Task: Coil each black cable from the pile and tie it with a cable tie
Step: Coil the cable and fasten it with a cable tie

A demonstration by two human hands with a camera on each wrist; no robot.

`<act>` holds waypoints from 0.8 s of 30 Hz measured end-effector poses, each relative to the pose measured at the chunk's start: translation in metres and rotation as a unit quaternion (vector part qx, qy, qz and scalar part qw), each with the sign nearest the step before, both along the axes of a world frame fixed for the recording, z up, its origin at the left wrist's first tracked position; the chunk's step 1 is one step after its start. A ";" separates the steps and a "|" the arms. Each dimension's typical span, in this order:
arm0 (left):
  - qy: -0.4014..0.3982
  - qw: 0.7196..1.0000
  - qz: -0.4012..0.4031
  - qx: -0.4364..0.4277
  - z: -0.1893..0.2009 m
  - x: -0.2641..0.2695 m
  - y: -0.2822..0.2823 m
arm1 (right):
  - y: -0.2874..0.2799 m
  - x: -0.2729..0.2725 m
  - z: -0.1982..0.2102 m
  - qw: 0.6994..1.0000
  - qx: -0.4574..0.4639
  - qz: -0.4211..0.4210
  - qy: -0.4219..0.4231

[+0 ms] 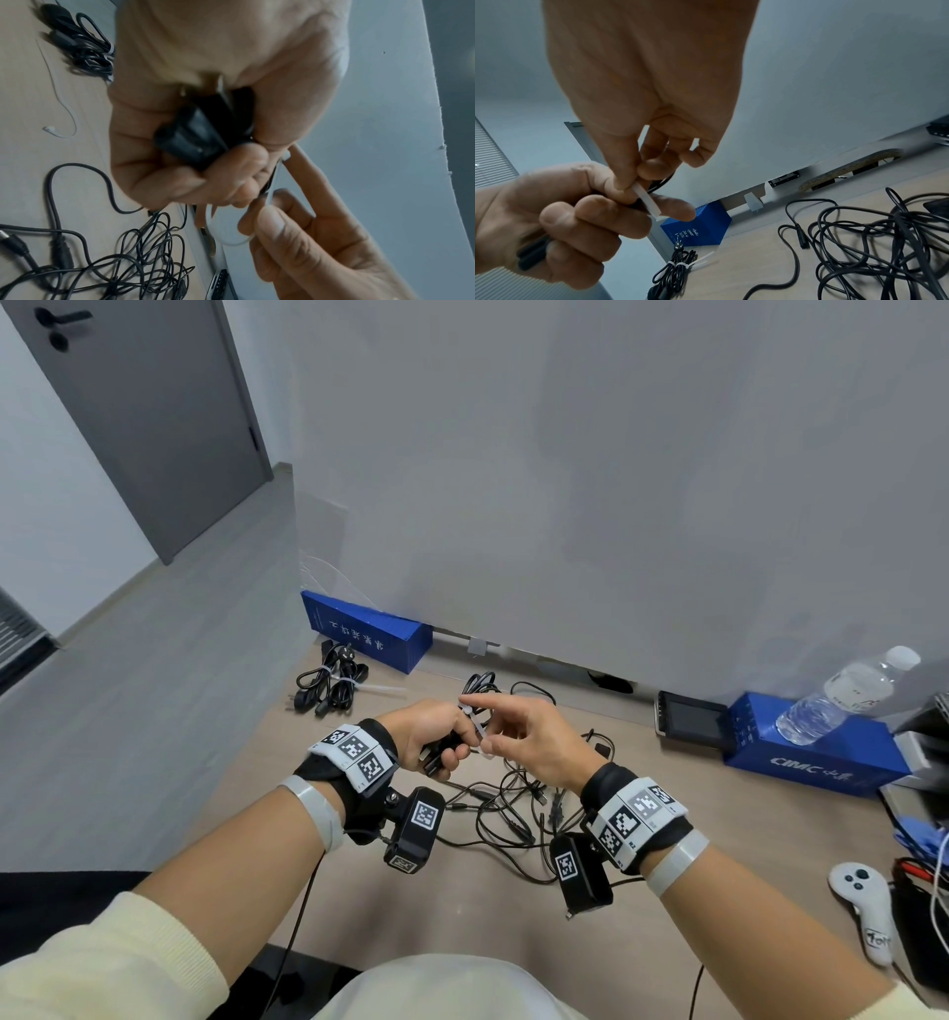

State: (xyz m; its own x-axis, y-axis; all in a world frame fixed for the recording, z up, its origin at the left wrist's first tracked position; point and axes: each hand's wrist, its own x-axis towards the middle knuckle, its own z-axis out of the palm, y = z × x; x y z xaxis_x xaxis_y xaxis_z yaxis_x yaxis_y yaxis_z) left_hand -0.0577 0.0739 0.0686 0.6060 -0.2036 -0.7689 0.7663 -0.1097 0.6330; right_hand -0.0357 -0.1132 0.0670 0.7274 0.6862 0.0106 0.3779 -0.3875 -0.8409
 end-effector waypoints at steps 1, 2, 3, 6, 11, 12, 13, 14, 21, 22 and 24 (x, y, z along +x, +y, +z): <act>0.001 1.000 -0.003 0.003 0.000 0.000 0.000 | 0.000 0.000 0.001 1.000 0.002 0.000 0.001; 0.001 1.000 -0.005 0.005 0.000 0.000 -0.001 | 0.001 0.001 0.002 1.000 0.006 0.000 0.002; 0.001 1.000 -0.009 0.010 0.000 0.000 -0.001 | 0.001 0.001 0.003 1.000 0.010 0.002 0.003; 0.002 0.999 -0.026 0.025 0.000 -0.001 -0.004 | 0.002 0.000 0.005 1.000 0.017 0.003 0.010; 0.000 0.996 -0.063 0.056 -0.004 -0.005 -0.011 | 0.005 0.003 0.005 0.999 0.009 -0.013 0.045; 0.000 0.995 -0.071 0.063 -0.005 -0.006 -0.012 | 0.006 0.004 0.004 0.999 0.005 -0.015 0.047; 0.000 0.994 -0.078 0.071 -0.006 -0.006 -0.013 | 0.007 0.005 0.003 0.999 -0.001 -0.016 0.047; -0.002 0.993 -0.084 0.078 -0.007 -0.007 -0.013 | 0.008 0.006 0.002 0.999 -0.006 -0.017 0.048; -0.017 0.992 -0.075 0.103 -0.010 -0.008 -0.013 | 0.008 0.008 -0.003 0.996 -0.002 0.004 0.091; -0.017 0.992 -0.073 0.106 -0.011 -0.008 -0.013 | 0.007 0.008 -0.003 0.995 -0.001 0.013 0.103; -0.016 0.991 -0.067 0.110 -0.014 -0.010 -0.013 | 0.006 0.008 -0.002 0.991 -0.001 0.035 0.127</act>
State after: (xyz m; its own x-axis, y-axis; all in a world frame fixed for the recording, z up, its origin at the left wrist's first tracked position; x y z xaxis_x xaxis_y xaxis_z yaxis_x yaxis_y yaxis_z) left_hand -0.0672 0.0612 0.0547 0.6092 -0.1133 -0.7849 0.7155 -0.3483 0.6056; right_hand -0.0274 -0.1072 0.0652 0.6575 0.7345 -0.1677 0.1805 -0.3697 -0.9114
